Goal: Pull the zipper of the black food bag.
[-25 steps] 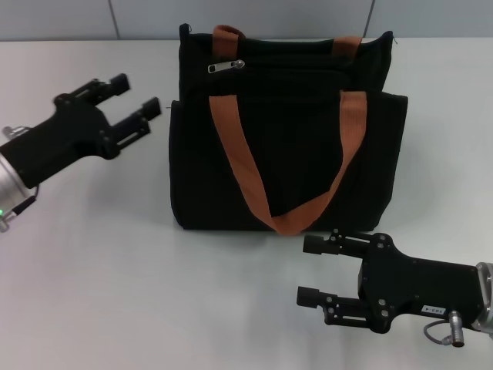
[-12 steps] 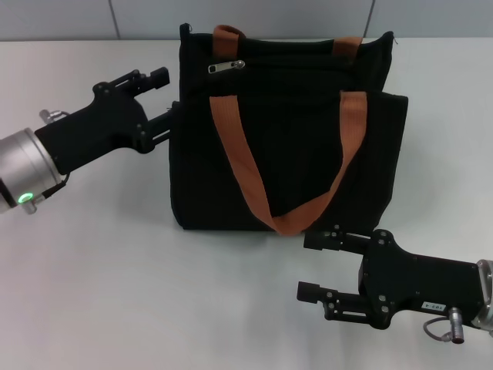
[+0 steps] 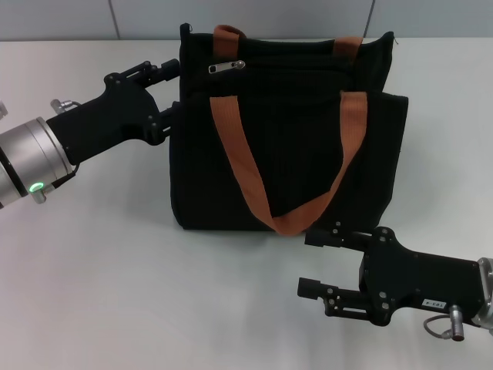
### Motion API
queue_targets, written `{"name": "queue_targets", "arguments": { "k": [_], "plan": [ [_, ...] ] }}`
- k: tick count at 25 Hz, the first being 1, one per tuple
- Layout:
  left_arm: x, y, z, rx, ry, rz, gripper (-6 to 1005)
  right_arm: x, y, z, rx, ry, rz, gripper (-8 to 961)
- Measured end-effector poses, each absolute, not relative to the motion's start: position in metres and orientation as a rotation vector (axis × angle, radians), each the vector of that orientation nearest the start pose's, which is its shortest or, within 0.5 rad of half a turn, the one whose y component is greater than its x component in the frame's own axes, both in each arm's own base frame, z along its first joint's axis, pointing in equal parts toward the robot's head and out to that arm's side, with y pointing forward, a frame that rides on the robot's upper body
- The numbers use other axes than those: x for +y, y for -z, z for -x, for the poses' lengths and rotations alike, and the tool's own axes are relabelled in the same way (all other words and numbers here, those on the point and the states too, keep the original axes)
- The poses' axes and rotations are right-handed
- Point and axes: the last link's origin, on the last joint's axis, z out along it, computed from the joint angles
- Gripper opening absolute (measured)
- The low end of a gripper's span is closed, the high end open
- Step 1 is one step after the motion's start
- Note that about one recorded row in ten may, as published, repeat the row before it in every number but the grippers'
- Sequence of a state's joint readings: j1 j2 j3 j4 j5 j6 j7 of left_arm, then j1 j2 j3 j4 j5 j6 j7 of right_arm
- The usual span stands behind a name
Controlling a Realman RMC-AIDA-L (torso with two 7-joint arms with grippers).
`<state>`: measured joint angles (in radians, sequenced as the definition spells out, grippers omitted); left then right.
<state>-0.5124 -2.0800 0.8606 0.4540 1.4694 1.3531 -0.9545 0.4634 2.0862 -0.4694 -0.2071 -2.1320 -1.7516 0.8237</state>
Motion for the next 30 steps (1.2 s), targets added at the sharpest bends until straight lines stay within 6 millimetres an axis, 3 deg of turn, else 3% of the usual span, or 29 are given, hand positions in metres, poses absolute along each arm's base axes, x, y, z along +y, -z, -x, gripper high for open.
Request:
{"name": "queue_targets", "arguments": {
  "k": [16,26,30],
  "plan": [
    [0.3487,0.0182,0.2509,-0.299,0.893,2.398,524,0.2422,0.0521,-0.2690,0.413,-1.159,2.718,713],
    [0.3518,0.0145,0.2495,-0.314,0.924,2.356,40,0.2402,0.0504,-0.2715,0.400,-1.157,2.704,712],
    [0.3520,0.0143,0.2483,-0.311,0.931,2.356,35,0.2398,0.0501,-0.2712,0.396,-1.164,2.699,712]
  ]
}}
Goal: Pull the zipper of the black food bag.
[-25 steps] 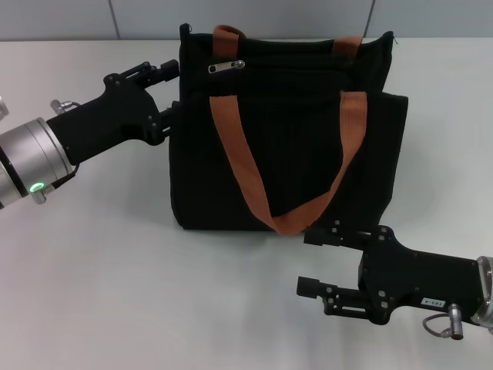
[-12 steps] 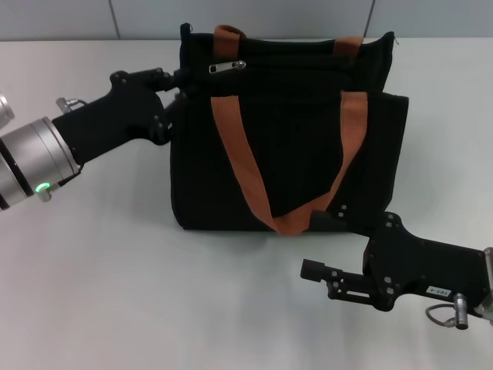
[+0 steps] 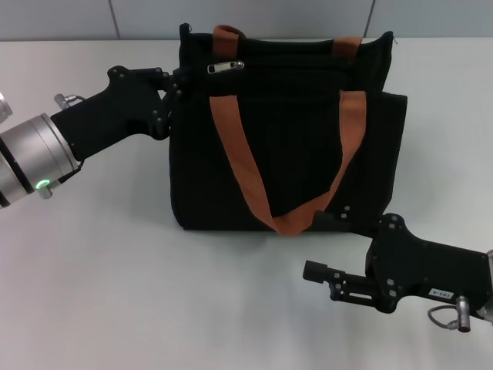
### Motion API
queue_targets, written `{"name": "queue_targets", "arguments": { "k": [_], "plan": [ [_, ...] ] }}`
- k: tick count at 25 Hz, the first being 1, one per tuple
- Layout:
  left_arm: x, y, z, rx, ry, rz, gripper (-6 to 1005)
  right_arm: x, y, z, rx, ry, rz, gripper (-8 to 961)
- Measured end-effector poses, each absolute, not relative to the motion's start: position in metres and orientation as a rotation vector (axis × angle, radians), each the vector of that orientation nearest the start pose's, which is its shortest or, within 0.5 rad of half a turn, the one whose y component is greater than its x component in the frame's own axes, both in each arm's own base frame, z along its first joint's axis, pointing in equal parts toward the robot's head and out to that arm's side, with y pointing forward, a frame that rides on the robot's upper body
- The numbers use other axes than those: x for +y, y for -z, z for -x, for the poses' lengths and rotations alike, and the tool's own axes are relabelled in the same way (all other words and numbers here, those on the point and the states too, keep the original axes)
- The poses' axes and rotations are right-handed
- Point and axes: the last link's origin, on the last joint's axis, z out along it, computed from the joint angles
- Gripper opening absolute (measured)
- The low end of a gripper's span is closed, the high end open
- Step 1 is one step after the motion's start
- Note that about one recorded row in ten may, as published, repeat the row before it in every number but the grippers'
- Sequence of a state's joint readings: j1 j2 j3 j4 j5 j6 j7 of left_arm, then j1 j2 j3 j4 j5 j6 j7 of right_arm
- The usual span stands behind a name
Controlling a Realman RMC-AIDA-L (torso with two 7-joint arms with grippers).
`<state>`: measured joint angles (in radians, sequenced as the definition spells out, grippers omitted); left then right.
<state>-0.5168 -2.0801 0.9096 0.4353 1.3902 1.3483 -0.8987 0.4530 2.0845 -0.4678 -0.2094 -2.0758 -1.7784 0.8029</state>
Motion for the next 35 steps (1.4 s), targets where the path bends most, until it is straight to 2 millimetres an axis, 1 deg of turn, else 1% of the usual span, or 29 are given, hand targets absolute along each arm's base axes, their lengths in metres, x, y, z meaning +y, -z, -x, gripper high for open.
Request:
{"name": "queue_targets", "arguments": {
  "k": [8,13,17,21,27,35],
  "plan": [
    [0.3521,0.0144,0.2481,-0.313,0.935,2.355,26,0.2399,0.0465,-0.2719,0.393,-1.181,2.671,712],
    [0.3515,0.0155,0.2481,-0.312,0.931,2.361,65,0.2399,0.0464,-0.2719,0.390,-1.181,2.671,712],
    [0.3474,0.0211,0.2463,-0.283,0.911,2.409,97,0.2401,0.0464,-0.2718,0.387,-1.181,2.671,711],
    [0.3484,0.0185,0.2467,-0.274,0.901,2.404,128,0.2414,0.0461,-0.2696,0.376,-1.189,2.675,711],
    [0.3517,0.0169,0.2462,-0.259,0.882,2.398,350,0.2421,0.0446,-0.2660,0.355,-1.214,2.681,711],
    [0.3567,0.0179,0.2447,-0.259,0.860,2.391,504,0.2434,0.0436,-0.2649,0.351,-1.223,2.673,712]
  ]
}}
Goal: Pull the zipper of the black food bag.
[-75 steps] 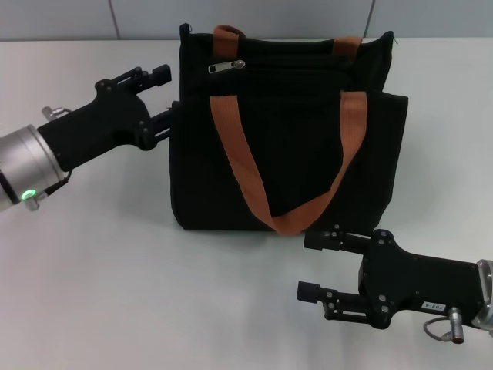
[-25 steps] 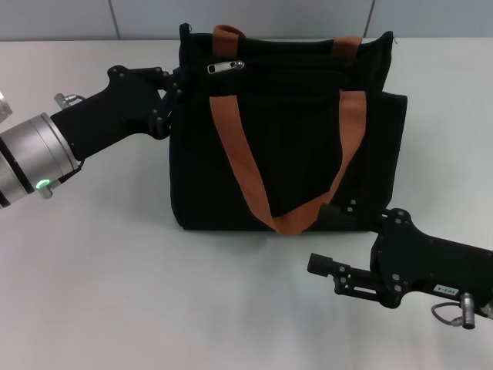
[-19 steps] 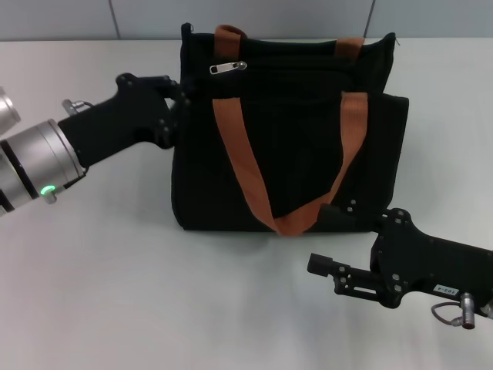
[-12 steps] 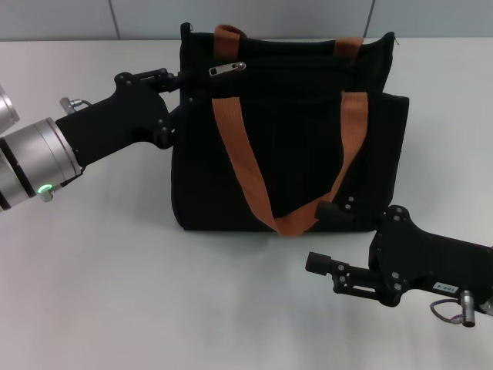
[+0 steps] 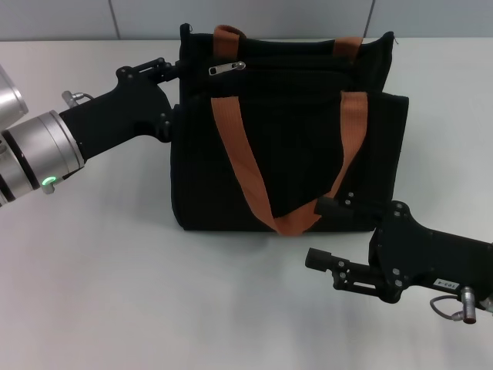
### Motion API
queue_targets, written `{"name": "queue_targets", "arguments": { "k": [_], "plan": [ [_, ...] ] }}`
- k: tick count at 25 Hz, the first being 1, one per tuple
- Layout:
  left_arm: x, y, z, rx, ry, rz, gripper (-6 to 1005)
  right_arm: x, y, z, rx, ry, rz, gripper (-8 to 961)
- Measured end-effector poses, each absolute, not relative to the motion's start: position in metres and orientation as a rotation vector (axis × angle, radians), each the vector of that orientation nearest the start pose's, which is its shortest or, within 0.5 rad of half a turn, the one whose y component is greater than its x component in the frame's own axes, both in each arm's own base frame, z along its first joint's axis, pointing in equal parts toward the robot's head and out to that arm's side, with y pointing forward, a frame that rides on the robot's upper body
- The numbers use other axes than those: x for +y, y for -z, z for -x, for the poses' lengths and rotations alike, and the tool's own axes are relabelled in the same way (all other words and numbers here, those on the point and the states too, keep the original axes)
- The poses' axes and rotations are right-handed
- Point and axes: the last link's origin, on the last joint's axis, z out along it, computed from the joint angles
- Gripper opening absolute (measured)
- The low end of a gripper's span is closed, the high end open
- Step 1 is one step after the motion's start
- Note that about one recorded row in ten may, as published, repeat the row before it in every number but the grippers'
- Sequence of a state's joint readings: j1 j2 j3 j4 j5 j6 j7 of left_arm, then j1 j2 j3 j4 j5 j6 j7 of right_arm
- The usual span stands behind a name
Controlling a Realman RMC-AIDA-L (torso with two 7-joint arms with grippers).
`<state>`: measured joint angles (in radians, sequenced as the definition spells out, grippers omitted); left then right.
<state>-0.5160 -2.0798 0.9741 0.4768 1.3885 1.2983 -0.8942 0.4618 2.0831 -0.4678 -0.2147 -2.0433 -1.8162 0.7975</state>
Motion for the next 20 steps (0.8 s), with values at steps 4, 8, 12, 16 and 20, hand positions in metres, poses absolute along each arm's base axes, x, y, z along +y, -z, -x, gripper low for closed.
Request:
{"name": "queue_targets", "arguments": {
  "k": [4,8,12,16,20],
  "plan": [
    [0.3582,0.0172,0.2431,-0.255,0.863,2.389,526,0.2432,0.0435,-0.2651,0.352,-1.224,2.670,713],
    [0.3594,0.0172,0.2406,-0.245,0.867,2.393,491,0.2434,0.0436,-0.2648,0.353,-1.227,2.664,713],
    [0.3607,0.0162,0.2392,-0.237,0.869,2.391,423,0.2430,0.0430,-0.2656,0.358,-1.230,2.655,712],
    [0.3612,0.0146,0.2375,-0.228,0.877,2.388,253,0.2432,0.0423,-0.2659,0.362,-1.235,2.641,711],
    [0.3629,0.0117,0.2349,-0.233,0.907,2.364,80,0.2447,0.0385,-0.2657,0.379,-1.269,2.585,711]
  ]
}}
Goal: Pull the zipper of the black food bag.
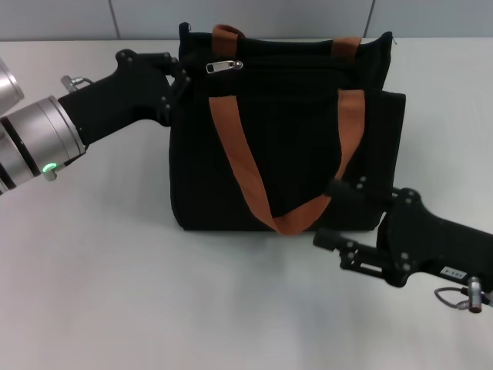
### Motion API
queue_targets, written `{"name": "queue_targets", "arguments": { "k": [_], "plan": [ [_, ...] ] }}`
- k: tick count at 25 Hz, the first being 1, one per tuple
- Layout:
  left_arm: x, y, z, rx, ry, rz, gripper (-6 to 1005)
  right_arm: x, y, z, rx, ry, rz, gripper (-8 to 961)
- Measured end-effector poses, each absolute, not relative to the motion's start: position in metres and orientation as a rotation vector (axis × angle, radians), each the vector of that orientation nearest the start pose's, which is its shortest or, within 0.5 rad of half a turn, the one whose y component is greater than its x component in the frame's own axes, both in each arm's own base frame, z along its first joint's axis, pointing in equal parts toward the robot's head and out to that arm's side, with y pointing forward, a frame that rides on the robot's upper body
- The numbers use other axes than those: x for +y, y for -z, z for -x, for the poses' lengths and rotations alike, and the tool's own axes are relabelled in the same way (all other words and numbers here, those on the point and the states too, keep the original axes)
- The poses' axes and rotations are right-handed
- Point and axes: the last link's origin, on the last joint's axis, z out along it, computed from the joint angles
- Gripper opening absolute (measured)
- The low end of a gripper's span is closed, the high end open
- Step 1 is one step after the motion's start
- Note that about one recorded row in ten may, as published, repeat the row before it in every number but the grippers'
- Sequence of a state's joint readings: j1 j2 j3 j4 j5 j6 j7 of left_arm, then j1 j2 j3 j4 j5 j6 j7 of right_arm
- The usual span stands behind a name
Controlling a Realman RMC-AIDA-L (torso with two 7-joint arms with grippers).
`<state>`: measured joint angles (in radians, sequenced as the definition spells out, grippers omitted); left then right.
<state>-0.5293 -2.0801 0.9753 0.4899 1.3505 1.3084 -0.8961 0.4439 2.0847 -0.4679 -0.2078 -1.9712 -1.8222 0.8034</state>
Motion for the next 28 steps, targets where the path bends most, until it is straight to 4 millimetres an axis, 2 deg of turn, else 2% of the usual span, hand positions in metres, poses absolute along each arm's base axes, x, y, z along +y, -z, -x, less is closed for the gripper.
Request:
{"name": "queue_targets", "arguments": {
  "k": [1,10,14,18,19,23,24,28],
  "plan": [
    [0.364,0.010,0.234,-0.243,0.923,2.350,37,0.244,0.035,-0.266,0.386,-1.297,2.544,712],
    [0.366,0.007,0.227,-0.229,0.963,2.340,29,0.244,0.021,-0.260,0.431,-1.472,2.377,713],
    [0.364,0.007,0.221,-0.206,1.011,2.350,26,0.258,0.017,-0.251,0.594,-1.582,2.331,713],
    [0.363,0.008,0.209,-0.198,1.087,2.349,26,0.264,0.015,-0.245,0.648,-1.643,2.293,712],
    [0.361,0.013,0.203,-0.189,1.114,2.363,26,0.268,0.014,-0.244,0.686,-1.674,2.245,712],
    [0.360,0.015,0.200,-0.183,1.124,2.370,26,0.278,0.006,-0.247,0.824,-1.738,2.135,712],
    [0.361,0.021,0.194,-0.185,1.131,2.379,26,0.282,0.003,-0.245,0.859,-1.769,2.102,712],
    [0.361,0.023,0.190,-0.201,1.159,2.370,26,0.286,0.004,-0.241,0.859,-1.780,2.112,711]
  ]
}}
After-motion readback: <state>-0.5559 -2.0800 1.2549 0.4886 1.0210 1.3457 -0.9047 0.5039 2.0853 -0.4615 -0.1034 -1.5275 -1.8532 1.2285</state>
